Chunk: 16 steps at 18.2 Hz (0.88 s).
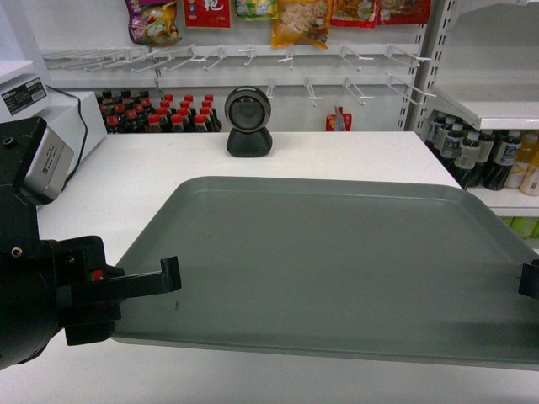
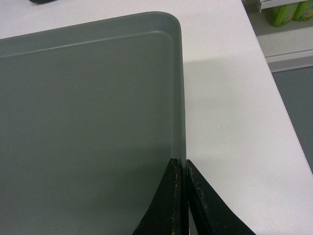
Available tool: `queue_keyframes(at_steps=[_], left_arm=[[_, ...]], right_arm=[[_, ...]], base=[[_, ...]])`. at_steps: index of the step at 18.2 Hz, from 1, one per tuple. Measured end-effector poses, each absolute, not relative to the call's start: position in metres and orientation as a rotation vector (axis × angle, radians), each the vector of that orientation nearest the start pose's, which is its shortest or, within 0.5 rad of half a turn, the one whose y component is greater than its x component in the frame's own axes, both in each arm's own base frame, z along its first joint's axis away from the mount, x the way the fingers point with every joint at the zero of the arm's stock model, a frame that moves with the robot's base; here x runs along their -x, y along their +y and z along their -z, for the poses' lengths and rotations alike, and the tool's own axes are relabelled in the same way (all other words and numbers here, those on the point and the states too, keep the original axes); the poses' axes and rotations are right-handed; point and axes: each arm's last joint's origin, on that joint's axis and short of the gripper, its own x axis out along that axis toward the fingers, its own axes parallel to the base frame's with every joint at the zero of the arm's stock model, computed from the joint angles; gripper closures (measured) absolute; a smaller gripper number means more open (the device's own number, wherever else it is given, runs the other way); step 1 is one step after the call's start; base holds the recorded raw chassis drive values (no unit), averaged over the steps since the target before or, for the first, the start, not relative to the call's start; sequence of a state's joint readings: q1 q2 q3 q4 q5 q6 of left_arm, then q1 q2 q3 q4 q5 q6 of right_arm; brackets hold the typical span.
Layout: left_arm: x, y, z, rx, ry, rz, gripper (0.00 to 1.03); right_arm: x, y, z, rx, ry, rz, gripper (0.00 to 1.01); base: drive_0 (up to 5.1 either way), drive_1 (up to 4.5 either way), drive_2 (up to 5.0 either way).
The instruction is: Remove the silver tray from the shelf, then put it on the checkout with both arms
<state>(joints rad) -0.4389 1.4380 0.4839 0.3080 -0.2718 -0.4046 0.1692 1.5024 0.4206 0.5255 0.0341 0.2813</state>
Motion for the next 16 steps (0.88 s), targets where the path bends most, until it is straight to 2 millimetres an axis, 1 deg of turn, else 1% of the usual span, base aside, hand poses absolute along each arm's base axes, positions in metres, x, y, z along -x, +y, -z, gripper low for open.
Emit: queue_keyframes(at_steps=[1, 2, 3, 4, 7, 8, 9, 10, 12, 13, 14, 15, 16], left_arm=[[-0.231, -0.1, -0.141, 0.156, 0.649, 0.006, 1.0], [-0.233, -0.106, -0.141, 0.081, 0.708, -0.123, 1.0], [-0.241, -0.11, -0.138, 0.027, 0.696, -0.221, 1.0], [-0.253, -0.111, -0.135, 0.006, 0.65, -0.264, 0.99], [-0.302, -0.104, -0.126, -0.001, 0.543, -0.311, 1.0], [-0.324, -0.1, -0.123, 0.01, 0.506, -0.336, 1.02], [-0.344, -0.098, -0.117, 0.024, 0.486, -0.336, 1.02], [-0.354, -0.1, -0.11, 0.015, 0.495, -0.313, 1.02], [-0.367, -0.105, -0.088, -0.025, 0.555, -0.277, 1.02], [-0.372, -0.108, -0.074, -0.041, 0.595, -0.258, 1.02], [-0.371, -0.108, -0.064, -0.059, 0.626, -0.259, 1.02], [-0.37, -0.108, -0.059, -0.07, 0.652, -0.261, 1.02], [-0.37, -0.108, -0.059, -0.059, 0.647, -0.264, 1.02]], right_arm=[[-0.249, 0.042, -0.128, -0.213, 0.548, -0.08, 0.98], [-0.252, 0.045, -0.129, -0.208, 0.507, -0.147, 0.98], [-0.261, 0.053, -0.129, -0.171, 0.47, -0.182, 0.98], [-0.273, 0.059, -0.129, -0.149, 0.433, -0.191, 0.98], [-0.32, 0.08, -0.12, -0.122, 0.374, -0.204, 0.98], [-0.332, 0.095, -0.112, -0.089, 0.378, -0.296, 0.98], [-0.343, 0.109, -0.099, -0.076, 0.416, -0.327, 0.98], [-0.355, 0.118, -0.083, -0.067, 0.45, -0.362, 0.98], [-0.373, 0.126, -0.055, -0.047, 0.541, -0.366, 0.98], [-0.383, 0.127, -0.042, -0.046, 0.583, -0.341, 0.98], [-0.391, 0.126, -0.035, -0.056, 0.608, -0.293, 0.98], [-0.396, 0.122, -0.031, -0.055, 0.602, -0.249, 0.98], [-0.401, 0.117, -0.03, -0.062, 0.606, -0.202, 0.98]], base=[[0.0, 0.0, 0.0], [0.0, 0.0, 0.0], [0.0, 0.0, 0.0], [0.0, 0.0, 0.0], [0.0, 0.0, 0.0], [0.0, 0.0, 0.0], [0.0, 0.0, 0.0], [0.0, 0.0, 0.0], [0.0, 0.0, 0.0], [0.0, 0.0, 0.0], [0.0, 0.0, 0.0], [0.0, 0.0, 0.0], [0.0, 0.0, 0.0]])
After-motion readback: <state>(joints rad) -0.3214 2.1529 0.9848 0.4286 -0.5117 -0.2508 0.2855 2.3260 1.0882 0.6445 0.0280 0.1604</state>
